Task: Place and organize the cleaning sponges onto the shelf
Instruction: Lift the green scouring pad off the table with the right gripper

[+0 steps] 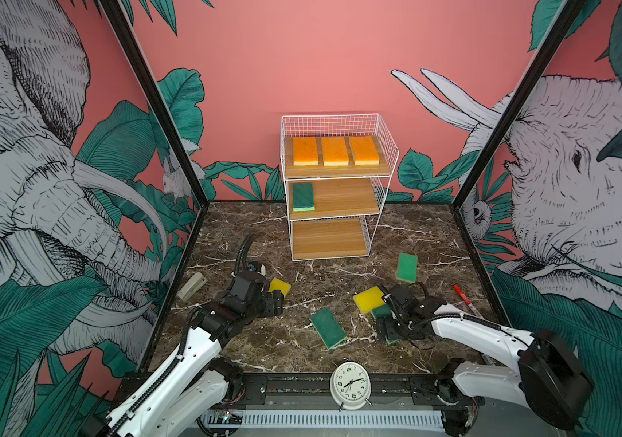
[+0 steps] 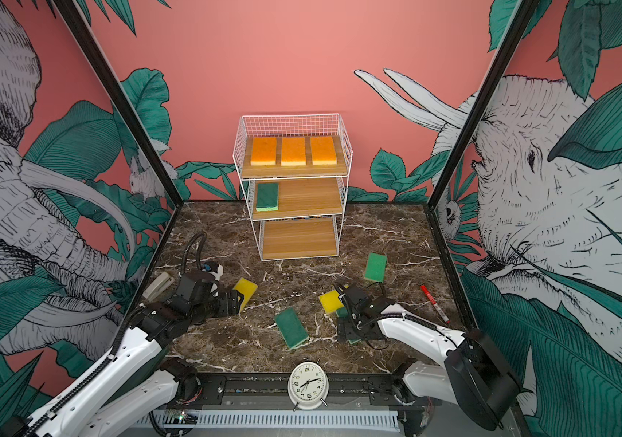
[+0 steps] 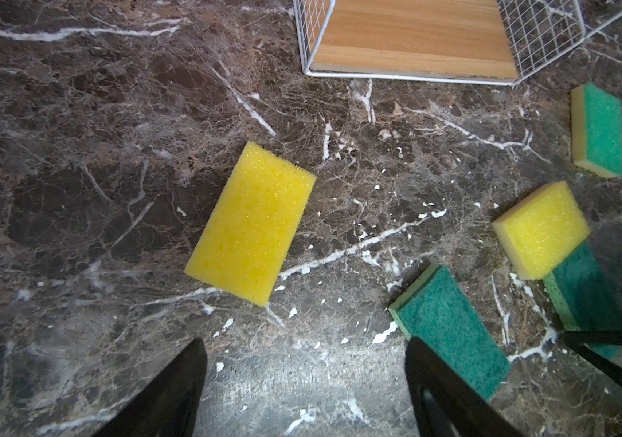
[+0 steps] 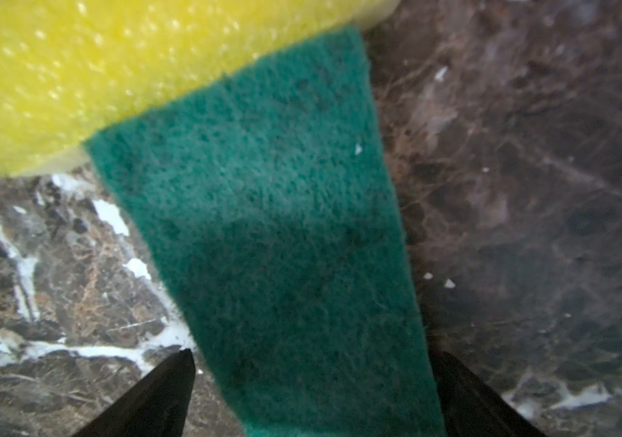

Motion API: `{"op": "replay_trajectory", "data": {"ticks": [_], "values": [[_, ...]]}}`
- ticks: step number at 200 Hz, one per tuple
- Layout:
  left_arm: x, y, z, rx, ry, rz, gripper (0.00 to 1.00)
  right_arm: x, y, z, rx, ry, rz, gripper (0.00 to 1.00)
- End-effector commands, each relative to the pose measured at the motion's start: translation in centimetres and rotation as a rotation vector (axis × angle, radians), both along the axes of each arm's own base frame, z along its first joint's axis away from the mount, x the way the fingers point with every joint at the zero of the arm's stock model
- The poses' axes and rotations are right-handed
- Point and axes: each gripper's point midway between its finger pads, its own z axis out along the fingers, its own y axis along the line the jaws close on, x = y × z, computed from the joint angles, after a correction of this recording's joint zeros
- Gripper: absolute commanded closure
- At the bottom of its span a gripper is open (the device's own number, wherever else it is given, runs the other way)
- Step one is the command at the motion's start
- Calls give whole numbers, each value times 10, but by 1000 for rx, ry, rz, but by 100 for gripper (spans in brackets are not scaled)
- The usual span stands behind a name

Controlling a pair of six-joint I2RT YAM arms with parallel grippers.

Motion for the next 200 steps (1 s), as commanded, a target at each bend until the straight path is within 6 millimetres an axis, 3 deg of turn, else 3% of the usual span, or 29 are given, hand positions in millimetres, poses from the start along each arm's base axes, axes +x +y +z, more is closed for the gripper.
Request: {"op": "replay_trajectory", "data": {"ticks": [1, 110, 153, 200], "values": [[0, -1, 7, -12, -22, 2, 17, -17, -7, -9, -49, 68, 6, 5], [-2, -4, 5, -10, -25, -3, 17, -27, -4, -3, -107, 51, 30, 20], [-3, -3, 7, -7, -37, -2, 17, -27, -8, -3, -127, 41, 12, 32], [1, -4, 14, 9, -48, -12, 17, -22, -9, 22, -93, -31, -32, 37]]}}
